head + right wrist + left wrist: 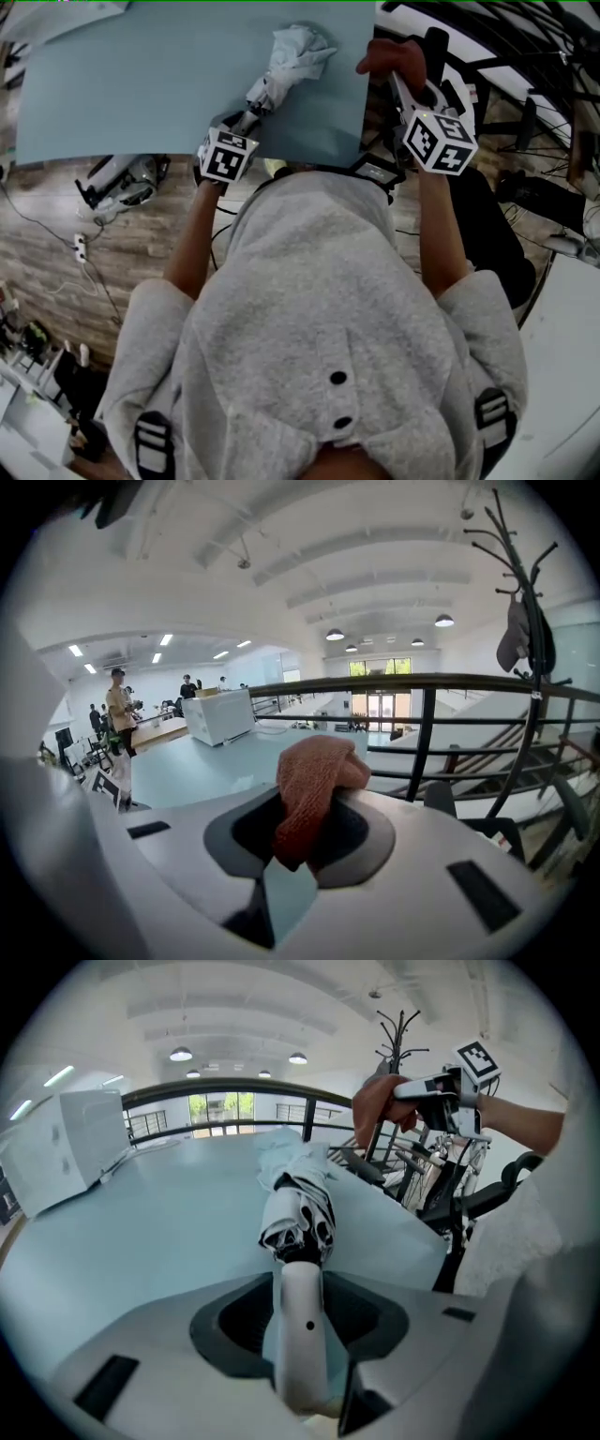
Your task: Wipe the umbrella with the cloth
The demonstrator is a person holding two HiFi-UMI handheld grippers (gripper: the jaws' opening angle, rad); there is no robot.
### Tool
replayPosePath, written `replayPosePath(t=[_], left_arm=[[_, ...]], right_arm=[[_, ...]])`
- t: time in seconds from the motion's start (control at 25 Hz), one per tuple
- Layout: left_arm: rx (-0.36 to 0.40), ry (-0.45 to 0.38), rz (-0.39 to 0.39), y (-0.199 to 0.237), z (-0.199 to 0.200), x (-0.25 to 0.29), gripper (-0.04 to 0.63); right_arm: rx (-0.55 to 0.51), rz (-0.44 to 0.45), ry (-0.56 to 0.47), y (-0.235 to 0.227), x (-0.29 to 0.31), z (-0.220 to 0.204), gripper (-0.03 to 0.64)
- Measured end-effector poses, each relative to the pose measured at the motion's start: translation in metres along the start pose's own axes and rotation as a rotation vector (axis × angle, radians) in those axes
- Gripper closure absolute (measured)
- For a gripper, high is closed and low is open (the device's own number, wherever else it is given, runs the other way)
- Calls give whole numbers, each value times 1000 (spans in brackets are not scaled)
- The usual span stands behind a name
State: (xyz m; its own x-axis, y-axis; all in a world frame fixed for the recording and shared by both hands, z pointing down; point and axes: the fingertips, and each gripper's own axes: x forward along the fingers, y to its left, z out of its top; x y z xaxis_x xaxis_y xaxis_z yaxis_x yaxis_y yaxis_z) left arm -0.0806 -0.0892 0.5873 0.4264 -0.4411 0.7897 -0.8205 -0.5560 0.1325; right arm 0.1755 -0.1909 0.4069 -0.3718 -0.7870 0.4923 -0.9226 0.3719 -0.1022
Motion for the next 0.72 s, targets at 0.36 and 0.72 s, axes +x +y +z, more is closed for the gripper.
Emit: replayPosePath(t=[0.36,0.72], left_arm=[[-100,-486,197,-3,74,-109,469],[-131,-678,412,-123,117,-191,580]], right_arm=[[-104,104,-155,39,-76,48,534],[-141,234,-223,54,-155,23,534]])
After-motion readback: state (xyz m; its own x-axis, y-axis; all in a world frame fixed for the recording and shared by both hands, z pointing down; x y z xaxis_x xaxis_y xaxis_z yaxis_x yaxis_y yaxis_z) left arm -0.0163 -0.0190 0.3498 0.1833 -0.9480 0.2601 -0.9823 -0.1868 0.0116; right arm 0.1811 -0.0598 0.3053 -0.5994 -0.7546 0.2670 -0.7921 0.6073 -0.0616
